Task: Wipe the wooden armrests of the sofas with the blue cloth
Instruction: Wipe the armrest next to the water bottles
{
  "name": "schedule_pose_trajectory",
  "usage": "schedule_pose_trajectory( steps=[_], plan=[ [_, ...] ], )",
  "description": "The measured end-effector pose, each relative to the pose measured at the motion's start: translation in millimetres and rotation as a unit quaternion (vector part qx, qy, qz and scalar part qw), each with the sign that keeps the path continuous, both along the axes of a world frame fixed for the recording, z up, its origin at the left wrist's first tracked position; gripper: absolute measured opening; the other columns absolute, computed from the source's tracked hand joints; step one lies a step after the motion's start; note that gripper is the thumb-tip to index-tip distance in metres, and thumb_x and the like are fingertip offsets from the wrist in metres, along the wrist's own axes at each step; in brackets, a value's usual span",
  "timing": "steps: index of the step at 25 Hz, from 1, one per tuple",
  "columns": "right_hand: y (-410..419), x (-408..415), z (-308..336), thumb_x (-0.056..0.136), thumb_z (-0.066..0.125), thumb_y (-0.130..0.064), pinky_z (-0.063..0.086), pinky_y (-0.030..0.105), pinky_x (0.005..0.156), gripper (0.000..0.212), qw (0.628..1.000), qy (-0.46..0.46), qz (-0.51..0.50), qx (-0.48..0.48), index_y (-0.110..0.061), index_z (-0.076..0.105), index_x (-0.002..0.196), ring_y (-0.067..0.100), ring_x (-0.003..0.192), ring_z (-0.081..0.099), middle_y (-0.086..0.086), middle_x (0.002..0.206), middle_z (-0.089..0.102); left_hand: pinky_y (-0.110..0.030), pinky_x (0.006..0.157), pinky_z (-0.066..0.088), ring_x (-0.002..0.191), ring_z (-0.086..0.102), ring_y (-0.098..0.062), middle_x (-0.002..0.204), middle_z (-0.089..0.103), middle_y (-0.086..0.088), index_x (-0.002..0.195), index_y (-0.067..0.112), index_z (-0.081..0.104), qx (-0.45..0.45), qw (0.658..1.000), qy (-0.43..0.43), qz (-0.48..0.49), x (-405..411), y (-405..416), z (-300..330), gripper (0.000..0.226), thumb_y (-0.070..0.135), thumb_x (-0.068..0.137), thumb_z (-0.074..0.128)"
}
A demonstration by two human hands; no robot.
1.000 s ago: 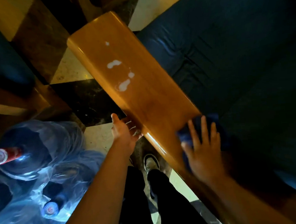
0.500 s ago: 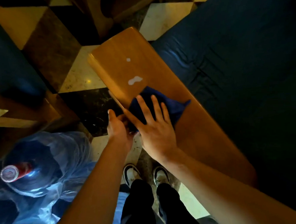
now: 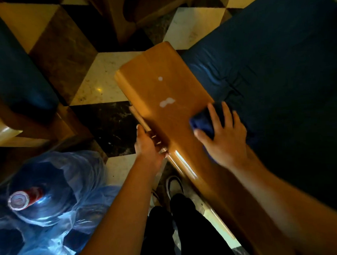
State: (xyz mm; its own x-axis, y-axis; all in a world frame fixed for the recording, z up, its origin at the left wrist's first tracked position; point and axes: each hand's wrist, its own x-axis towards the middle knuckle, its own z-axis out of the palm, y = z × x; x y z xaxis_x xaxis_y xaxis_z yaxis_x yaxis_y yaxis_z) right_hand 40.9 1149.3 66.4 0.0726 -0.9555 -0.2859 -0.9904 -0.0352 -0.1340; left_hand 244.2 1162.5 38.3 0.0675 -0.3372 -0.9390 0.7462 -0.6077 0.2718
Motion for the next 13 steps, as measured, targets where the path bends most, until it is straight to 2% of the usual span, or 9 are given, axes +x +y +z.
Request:
schedule_pose_trajectory(
  steps=[2, 4, 5, 7, 8, 10, 11, 12, 13],
  plan=[
    [-76.7, 26.4, -10.3, 0.090, 0.034, -0.083, 0.047, 0.058, 0.106, 0.090, 0.998, -0.046, 0.026, 0.015, -0.035, 0.022, 0.165, 0.049, 0.139, 0.047, 0.018, 0.164, 0.036, -0.054, 0.095, 0.054, 0.109, 0.069, -0.035, 0.120, 0.073, -0.014, 0.131, 0.015, 0.062, -0.004, 1.000, -0.008, 0.018, 6.5, -12.9, -1.8, 0.066, 0.066, 0.099, 0.035],
    [-145.5, 49.1, -26.1, 0.096, 0.043, -0.077, 0.048, 0.048, 0.099, 0.083, 0.986, -0.159, 0.000, 0.053, -0.029, 0.028, 0.161, 0.043, 0.132, 0.056, 0.016, 0.156, 0.047, -0.057, 0.097, 0.053, 0.112, 0.067, -0.035, 0.125, 0.071, -0.013, 0.138, 0.016, 0.058, -0.007, 0.999, -0.015, 0.039, 13.9, -25.6, -3.9, 0.068, 0.067, 0.099, 0.035],
    [-173.3, 58.5, -30.5, 0.098, 0.048, -0.072, 0.047, 0.043, 0.097, 0.077, 0.968, -0.227, -0.051, 0.092, -0.025, 0.037, 0.158, 0.037, 0.128, 0.060, 0.013, 0.151, 0.054, -0.058, 0.097, 0.052, 0.114, 0.066, -0.036, 0.128, 0.069, -0.014, 0.140, 0.016, 0.057, -0.009, 0.999, -0.013, 0.037, 18.4, -29.7, -4.4, 0.070, 0.068, 0.098, 0.034],
    [-203.2, 68.0, -35.8, 0.100, 0.054, -0.064, 0.047, 0.031, 0.095, 0.064, 0.900, -0.369, -0.155, 0.174, -0.022, 0.053, 0.149, 0.022, 0.116, 0.066, 0.005, 0.141, 0.065, -0.056, 0.089, 0.054, 0.114, 0.065, -0.036, 0.129, 0.068, -0.015, 0.139, 0.015, 0.056, -0.015, 0.999, -0.006, 0.028, 27.2, -35.5, -5.1, 0.072, 0.069, 0.098, 0.032],
    [-199.8, 62.8, -30.8, 0.101, 0.055, -0.062, 0.047, 0.022, 0.091, 0.059, 0.878, -0.400, -0.179, 0.193, -0.023, 0.057, 0.146, 0.016, 0.112, 0.067, 0.000, 0.135, 0.068, -0.055, 0.083, 0.055, 0.112, 0.066, -0.035, 0.126, 0.069, -0.015, 0.137, 0.015, 0.056, -0.012, 0.999, -0.004, 0.035, 31.2, -36.9, -5.8, 0.071, 0.069, 0.098, 0.030],
    [-157.7, 36.9, -21.3, 0.101, 0.054, -0.061, 0.040, 0.002, 0.086, 0.052, 0.918, -0.351, -0.128, 0.135, -0.030, 0.057, 0.143, 0.011, 0.114, 0.066, -0.009, 0.123, 0.069, -0.051, 0.077, 0.057, 0.107, 0.069, -0.035, 0.119, 0.072, -0.015, 0.135, 0.013, 0.057, -0.011, 0.999, -0.008, 0.051, 40.1, -38.2, -4.8, 0.071, 0.068, 0.099, 0.030],
    [-123.3, 18.9, -18.1, 0.099, 0.052, -0.064, 0.037, 0.001, 0.096, 0.056, 0.942, -0.316, -0.078, 0.082, -0.034, 0.051, 0.147, 0.012, 0.125, 0.061, -0.007, 0.131, 0.067, -0.050, 0.077, 0.058, 0.106, 0.070, -0.035, 0.118, 0.072, -0.015, 0.135, 0.013, 0.058, -0.012, 0.998, -0.015, 0.057, 43.5, -40.1, -3.0, 0.072, 0.068, 0.099, 0.030],
    [-84.7, 2.5, -14.1, 0.098, 0.049, -0.067, 0.035, 0.014, 0.112, 0.066, 0.970, -0.240, 0.011, 0.036, -0.037, 0.040, 0.157, 0.018, 0.142, 0.049, 0.002, 0.151, 0.056, -0.049, 0.077, 0.058, 0.105, 0.070, -0.034, 0.117, 0.072, -0.016, 0.133, 0.012, 0.058, -0.008, 0.998, -0.021, 0.063, 45.0, -41.5, 1.2, 0.072, 0.068, 0.099, 0.030],
    [-48.8, -10.2, -15.6, 0.099, 0.044, -0.070, 0.030, 0.035, 0.124, 0.075, 0.983, -0.142, 0.117, -0.005, -0.037, 0.027, 0.164, 0.030, 0.154, 0.035, 0.009, 0.169, 0.035, -0.048, 0.077, 0.057, 0.103, 0.070, -0.033, 0.115, 0.072, -0.015, 0.132, 0.012, 0.059, 0.002, 0.997, -0.026, 0.067, 45.3, -44.3, 5.4, 0.072, 0.068, 0.099, 0.030]
  ],
)
